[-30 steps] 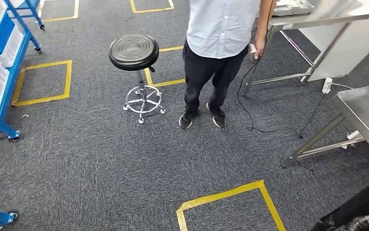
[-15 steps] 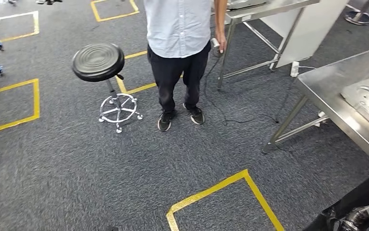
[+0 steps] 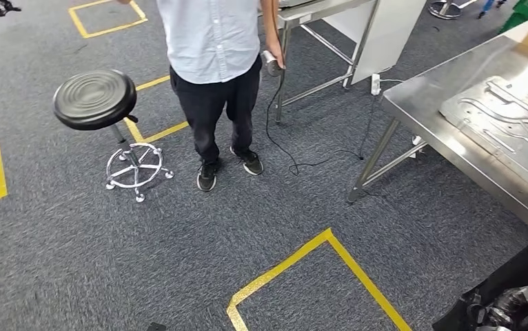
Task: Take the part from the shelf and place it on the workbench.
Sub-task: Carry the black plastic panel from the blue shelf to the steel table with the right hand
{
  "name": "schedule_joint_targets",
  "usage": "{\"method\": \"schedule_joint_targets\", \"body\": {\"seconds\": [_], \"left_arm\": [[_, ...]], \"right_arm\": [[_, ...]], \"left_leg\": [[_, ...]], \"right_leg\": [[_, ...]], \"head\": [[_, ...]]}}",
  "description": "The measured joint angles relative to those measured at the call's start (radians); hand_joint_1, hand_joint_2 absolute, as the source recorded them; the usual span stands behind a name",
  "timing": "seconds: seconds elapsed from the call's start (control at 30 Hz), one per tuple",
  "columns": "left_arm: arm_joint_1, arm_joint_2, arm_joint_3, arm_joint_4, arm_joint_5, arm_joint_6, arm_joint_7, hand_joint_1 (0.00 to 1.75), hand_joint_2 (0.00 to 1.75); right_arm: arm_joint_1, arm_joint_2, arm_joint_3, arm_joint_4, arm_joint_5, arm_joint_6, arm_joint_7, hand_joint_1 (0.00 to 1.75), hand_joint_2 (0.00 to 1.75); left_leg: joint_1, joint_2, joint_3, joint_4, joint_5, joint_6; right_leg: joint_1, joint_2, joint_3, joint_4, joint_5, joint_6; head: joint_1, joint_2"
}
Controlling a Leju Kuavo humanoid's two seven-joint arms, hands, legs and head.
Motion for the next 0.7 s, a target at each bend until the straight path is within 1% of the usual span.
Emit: {"method": "schedule_joint_targets", "body": {"seconds": [0.03, 0.07, 0.1, 0.13, 0.17, 0.2, 0.23, 0.27, 0.3, 0.33, 0.37, 0.4, 0.43, 0.47, 0.5, 0.53, 0.57, 0.6, 0.63, 0.67, 0.7], "left_arm": [[0.000, 0.000, 0.000, 0.000, -0.002, -0.002, 0.002, 0.00, 1.75], [0.000, 0.000, 0.000, 0.000, -0.003, -0.004, 0.002, 0.00, 1.75], [-0.001, 0.001, 0.000, 0.000, -0.004, -0.006, 0.002, 0.00, 1.75], [-0.002, 0.001, 0.000, 0.000, -0.004, -0.008, 0.000, 0.00, 1.75], [-0.003, 0.001, 0.000, 0.000, -0.003, -0.011, -0.002, 0.00, 1.75], [-0.004, 0.001, 0.000, 0.000, -0.002, -0.012, -0.005, 0.00, 1.75], [-0.004, 0.001, 0.000, 0.000, -0.001, -0.014, -0.009, 0.00, 1.75], [-0.004, 0.002, 0.000, 0.000, 0.001, -0.016, -0.014, 0.00, 1.75], [-0.003, 0.002, 0.000, 0.000, 0.003, -0.017, -0.019, 0.00, 1.75], [-0.002, 0.002, 0.000, 0.000, 0.004, -0.018, -0.022, 0.00, 1.75], [0.000, 0.002, 0.000, 0.000, 0.005, -0.019, -0.025, 0.00, 1.75], [0.002, 0.003, 0.000, 0.000, 0.005, -0.019, -0.026, 0.00, 1.75], [0.003, 0.003, 0.000, 0.000, 0.005, -0.020, -0.028, 0.00, 1.75], [0.004, 0.003, 0.000, 0.000, 0.006, -0.020, -0.029, 0.00, 1.75], [0.004, 0.004, 0.000, 0.000, 0.007, -0.020, -0.031, 0.00, 1.75], [0.004, 0.005, 0.001, 0.000, 0.010, -0.020, -0.032, 0.00, 1.75], [0.003, 0.006, 0.001, 0.000, 0.012, -0.020, -0.033, 0.00, 1.75], [0.003, 0.007, 0.001, 0.000, 0.014, -0.022, -0.035, 0.00, 1.75], [0.002, 0.007, 0.002, 0.000, 0.017, -0.025, -0.037, 0.00, 1.75], [0.001, 0.007, 0.002, 0.000, 0.020, -0.028, -0.040, 0.00, 1.75], [0.000, 0.007, 0.003, 0.000, 0.024, -0.032, -0.043, 0.00, 1.75]], "right_arm": [[-0.001, -0.002, 0.002, 0.001, 0.003, 0.000, 0.003, 1.75, 1.75], [-0.002, -0.004, 0.005, 0.001, 0.005, -0.001, 0.005, 1.75, 1.75], [-0.002, -0.005, 0.008, 0.002, 0.007, -0.001, 0.006, 1.75, 1.75], [-0.001, -0.007, 0.011, 0.003, 0.008, -0.002, 0.007, 1.75, 1.75], [0.001, -0.008, 0.012, 0.003, 0.008, -0.003, 0.007, 1.75, 1.75], [0.002, -0.008, 0.014, 0.003, 0.009, -0.004, 0.008, 1.75, 1.75], [0.002, -0.009, 0.015, 0.003, 0.009, -0.005, 0.008, 1.75, 1.75], [0.001, -0.010, 0.017, 0.003, 0.009, -0.006, 0.009, 1.75, 1.75], [0.000, -0.010, 0.020, 0.003, 0.010, -0.007, 0.010, 1.75, 1.75], [0.000, -0.011, 0.022, 0.003, 0.010, -0.007, 0.011, 1.75, 1.75], [0.000, -0.011, 0.024, 0.004, 0.010, -0.008, 0.013, 1.75, 1.75], [0.000, -0.011, 0.026, 0.005, 0.010, -0.008, 0.014, 1.75, 1.75], [0.000, -0.011, 0.027, 0.005, 0.010, -0.008, 0.014, 1.75, 1.75], [0.001, -0.012, 0.028, 0.006, 0.010, -0.008, 0.015, 1.75, 1.75], [0.001, -0.012, 0.029, 0.006, 0.010, -0.008, 0.015, 1.75, 1.75], [0.000, -0.012, 0.030, 0.006, 0.010, -0.009, 0.015, 1.75, 1.75], [0.000, -0.012, 0.031, 0.006, 0.010, -0.009, 0.015, 1.75, 1.75], [0.000, -0.012, 0.032, 0.007, 0.010, -0.009, 0.015, 1.75, 1.75], [0.001, -0.012, 0.033, 0.007, 0.011, -0.010, 0.015, 1.75, 1.75], [0.002, -0.012, 0.033, 0.007, 0.011, -0.010, 0.016, 1.75, 1.75], [0.005, -0.013, 0.033, 0.006, 0.011, -0.011, 0.016, 1.75, 1.75]], "left_leg": [[-0.002, 0.009, 0.004, 0.001, -0.004, -0.005], [-0.004, 0.017, 0.008, 0.001, -0.008, -0.010], [-0.006, 0.025, 0.010, 0.001, -0.010, -0.015], [-0.007, 0.035, 0.014, 0.000, -0.012, -0.020], [-0.005, 0.039, 0.017, -0.001, -0.015, -0.026], [-0.004, 0.029, 0.016, 0.007, -0.024, -0.031], [-0.002, 0.009, 0.008, 0.032, -0.042, -0.034], [0.000, -0.018, -0.012, 0.077, -0.070, -0.037], [0.001, -0.044, -0.043, 0.142, -0.102, -0.038], [0.001, -0.058, -0.080, 0.213, -0.131, -0.039], [0.001, -0.064, -0.110, 0.268, -0.146, -0.040], [0.001, -0.067, -0.127, 0.291, -0.139, -0.040], [0.001, -0.068, -0.125, 0.274, -0.113, -0.038], [0.001, -0.074, -0.106, 0.220, -0.072, -0.035], [0.001, -0.093, -0.081, 0.151, -0.031, -0.031], [0.002, -0.114, -0.058, 0.088, -0.005, -0.027], [0.002, -0.131, -0.042, 0.046, 0.009, -0.023], [0.001, -0.142, -0.035, 0.026, 0.010, -0.020], [-0.001, -0.138, -0.031, 0.021, 0.007, -0.018], [-0.001, -0.130, -0.029, 0.020, 0.009, -0.014], [0.000, -0.119, -0.025, 0.013, 0.013, -0.008]], "right_leg": [[0.004, -0.018, 0.028, -0.055, 0.018, -0.006], [0.009, -0.029, 0.041, -0.083, 0.022, -0.012], [0.014, -0.028, 0.041, -0.088, 0.018, -0.018], [0.016, -0.016, 0.039, -0.089, 0.019, -0.024], [0.013, -0.004, 0.040, -0.092, 0.021, -0.030], [0.011, 0.007, 0.042, -0.096, 0.023, -0.037], [0.007, 0.017, 0.045, -0.102, 0.025, -0.044], [0.004, 0.027, 0.048, -0.105, 0.027, -0.050], [0.005, 0.037, 0.047, -0.106, 0.028, -0.054], [0.006, 0.049, 0.047, -0.106, 0.028, -0.057], [0.007, 0.063, 0.048, -0.105, 0.027, -0.058], [0.008, 0.078, 0.048, -0.104, 0.027, -0.058], [0.008, 0.093, 0.049, -0.102, 0.026, -0.058], [0.008, 0.108, 0.050, -0.099, 0.025, -0.057], [0.008, 0.121, 0.050, -0.096, 0.023, -0.055], [0.008, 0.134, 0.048, -0.091, 0.020, -0.052], [0.008, 0.145, 0.044, -0.087, 0.019, -0.047], [0.007, 0.155, 0.040, -0.084, 0.018, -0.041], [0.006, 0.165, 0.037, -0.084, 0.019, -0.035], [0.005, 0.173, 0.036, -0.087, 0.021, -0.029], [0.004, 0.171, 0.034, -0.085, 0.019, -0.023]], "head": [[0.000, 0.000], [-0.001, 0.000], [-0.001, 0.000], [-0.001, 0.000], [-0.001, 0.000], [-0.001, 0.000], [-0.002, 0.000], [-0.002, 0.000], [-0.002, 0.000], [-0.003, 0.000], [-0.003, 0.000], [-0.003, 0.000], [-0.003, 0.000], [-0.003, 0.000], [-0.003, 0.000], [-0.003, 0.000], [-0.003, 0.000], [-0.003, 0.000], [-0.003, 0.000], [-0.003, 0.000], [-0.002, 0.000]]}}
